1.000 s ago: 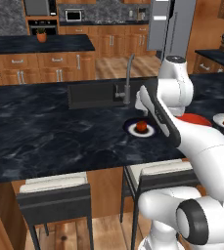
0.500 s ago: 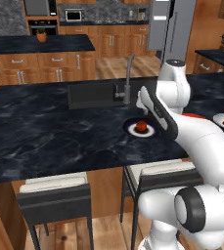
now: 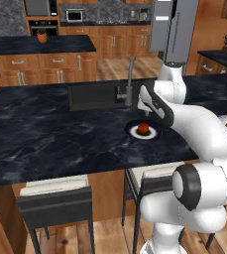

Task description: Pick the chicken drumstick and tomato from their plates and place them in the bowl. Then put the bowl in the fridge.

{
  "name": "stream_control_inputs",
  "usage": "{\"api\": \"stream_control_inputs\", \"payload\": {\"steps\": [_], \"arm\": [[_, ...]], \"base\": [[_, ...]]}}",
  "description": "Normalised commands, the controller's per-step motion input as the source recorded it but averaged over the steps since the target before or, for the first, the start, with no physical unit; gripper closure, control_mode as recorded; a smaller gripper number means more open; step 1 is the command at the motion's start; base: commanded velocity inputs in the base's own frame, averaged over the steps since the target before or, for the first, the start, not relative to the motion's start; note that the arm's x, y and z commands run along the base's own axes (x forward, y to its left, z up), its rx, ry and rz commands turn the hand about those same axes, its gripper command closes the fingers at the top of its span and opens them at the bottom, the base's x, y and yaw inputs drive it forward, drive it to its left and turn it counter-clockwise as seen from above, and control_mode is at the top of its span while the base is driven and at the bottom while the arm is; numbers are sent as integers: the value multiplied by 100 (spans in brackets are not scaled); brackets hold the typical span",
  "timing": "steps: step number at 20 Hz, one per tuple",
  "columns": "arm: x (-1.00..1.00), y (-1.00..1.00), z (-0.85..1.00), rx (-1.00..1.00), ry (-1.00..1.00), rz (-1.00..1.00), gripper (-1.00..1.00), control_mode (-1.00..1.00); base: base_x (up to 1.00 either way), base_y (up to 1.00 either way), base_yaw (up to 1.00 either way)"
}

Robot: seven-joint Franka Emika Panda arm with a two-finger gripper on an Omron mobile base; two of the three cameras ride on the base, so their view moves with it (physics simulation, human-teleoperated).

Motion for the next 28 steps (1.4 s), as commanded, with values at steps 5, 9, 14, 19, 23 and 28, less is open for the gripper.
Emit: {"api": "stream_control_inputs", "payload": {"steps": [5,9,14,19,23,28], "arm": [[42,-6,-19,0,0,0,-100,-100],[43,-5,-20,-2,1,0,-100,-100],[31,-13,-25,0,0,0,-100,-100],[33,-20,-34,0,3,0,-100,-100],[42,-15,-28,0,7,0,-100,-100],[43,-12,-25,0,13,0,-100,-100]], "base": [[0,0,0],[0,0,0],[0,0,0],[0,0,0],[0,0,0],[0,0,0]]}}
